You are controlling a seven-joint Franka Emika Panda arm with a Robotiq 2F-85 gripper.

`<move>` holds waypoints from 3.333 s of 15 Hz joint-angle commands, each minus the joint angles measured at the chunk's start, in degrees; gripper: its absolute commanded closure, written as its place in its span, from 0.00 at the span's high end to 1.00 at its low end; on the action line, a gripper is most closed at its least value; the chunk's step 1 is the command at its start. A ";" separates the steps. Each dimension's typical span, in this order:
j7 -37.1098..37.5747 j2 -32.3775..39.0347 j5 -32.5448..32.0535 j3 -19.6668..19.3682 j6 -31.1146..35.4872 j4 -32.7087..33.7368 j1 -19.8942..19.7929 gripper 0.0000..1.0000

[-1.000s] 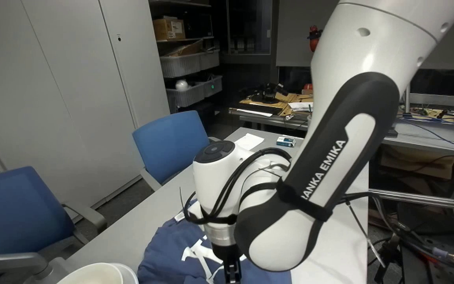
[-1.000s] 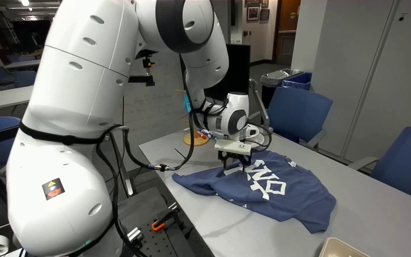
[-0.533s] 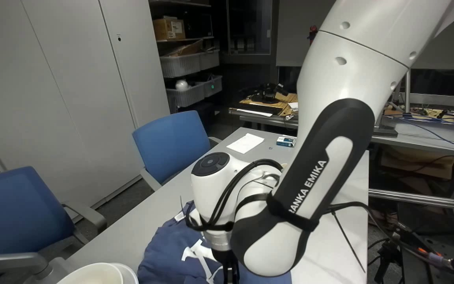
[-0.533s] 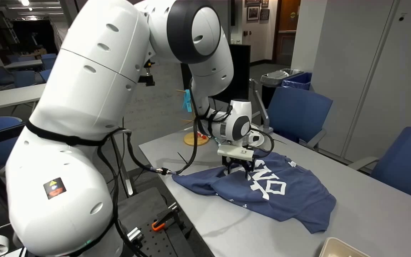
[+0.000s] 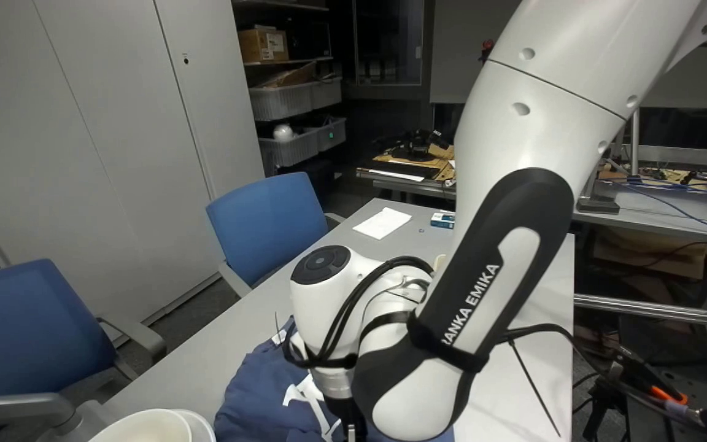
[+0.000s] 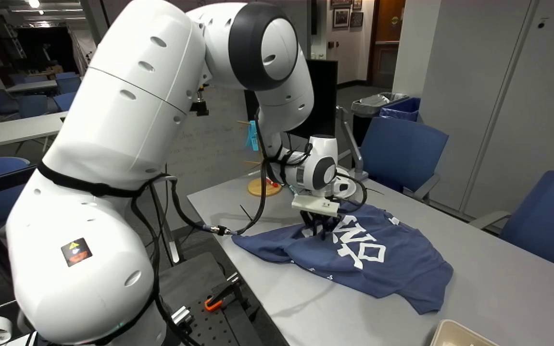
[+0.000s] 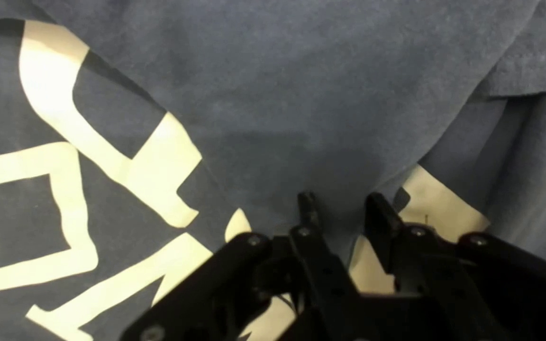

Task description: Unfold the blue t-shirt

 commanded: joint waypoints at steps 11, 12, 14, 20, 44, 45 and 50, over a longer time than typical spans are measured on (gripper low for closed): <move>4.25 -14.03 -3.83 -6.10 -15.60 -10.09 -0.58 0.01; 4.60 -16.22 -4.08 -6.31 -17.99 -11.62 -1.17 0.01; 5.73 -21.07 -5.27 -6.91 -21.84 -15.16 -2.31 0.01; 11.94 -33.56 -11.04 -8.02 -28.08 -25.26 -6.49 0.01; -3.22 -47.63 5.45 -4.98 -23.63 -35.29 -9.32 1.00; -4.51 -47.93 7.53 -4.37 -22.27 -34.32 -8.89 1.00; -9.13 -49.03 14.87 -2.11 -22.53 -27.94 -7.63 1.00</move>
